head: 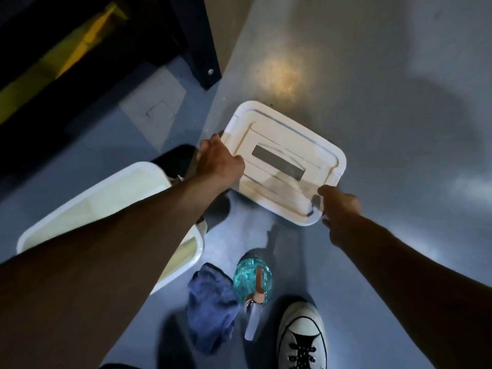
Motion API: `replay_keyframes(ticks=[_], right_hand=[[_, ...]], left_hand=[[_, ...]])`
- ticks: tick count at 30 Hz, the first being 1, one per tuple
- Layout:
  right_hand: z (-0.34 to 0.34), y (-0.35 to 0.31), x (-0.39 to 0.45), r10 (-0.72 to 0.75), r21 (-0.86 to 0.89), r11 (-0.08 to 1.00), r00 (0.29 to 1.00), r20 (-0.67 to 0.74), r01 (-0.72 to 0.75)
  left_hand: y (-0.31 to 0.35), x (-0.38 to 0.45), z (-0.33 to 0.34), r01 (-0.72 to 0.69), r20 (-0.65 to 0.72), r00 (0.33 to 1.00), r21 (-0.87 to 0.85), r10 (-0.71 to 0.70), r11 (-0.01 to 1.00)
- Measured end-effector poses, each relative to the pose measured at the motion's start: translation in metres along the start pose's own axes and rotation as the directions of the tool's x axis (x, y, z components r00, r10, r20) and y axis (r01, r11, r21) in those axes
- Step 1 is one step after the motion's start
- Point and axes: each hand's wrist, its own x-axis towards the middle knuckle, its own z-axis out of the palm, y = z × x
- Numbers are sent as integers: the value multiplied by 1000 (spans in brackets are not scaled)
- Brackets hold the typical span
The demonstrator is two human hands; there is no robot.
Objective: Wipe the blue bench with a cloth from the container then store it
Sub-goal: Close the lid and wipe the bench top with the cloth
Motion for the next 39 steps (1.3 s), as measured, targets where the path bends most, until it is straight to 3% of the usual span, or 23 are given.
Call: replay_keyframes(ticks=[3, 7, 10, 15, 19, 30, 39], right_hand=[[-18, -17, -24, -164, -64, 985, 982, -89, 159], [-29, -48, -82, -406, -152, 907, 911, -76, 392], [-17, -62, -126, -504, -214, 846, 863, -23, 489], [32, -53, -178, -600, -314, 726, 786, 149, 612], [75, -28, -201, -640, -402, 608, 722, 263, 685], [130, 25, -198, -598, -565, 404, 675, 433, 720], [137, 14, -200, -612, -596, 389, 681, 402, 702]], left_hand=[[6, -11, -33, -13, -87, 996, -54, 8, 998], [-14, -57, -99, -66, -195, 980, -173, 31, 983], [-57, -94, -138, -10, -268, 960, -311, -78, 950], [-137, -141, -173, 174, -270, 919, -373, -286, 911], [-197, -162, -184, 307, -211, 884, -411, -417, 858], [-282, -183, -144, 435, -182, 803, -472, -567, 767], [-289, -176, -133, 504, -120, 745, -543, -657, 671]])
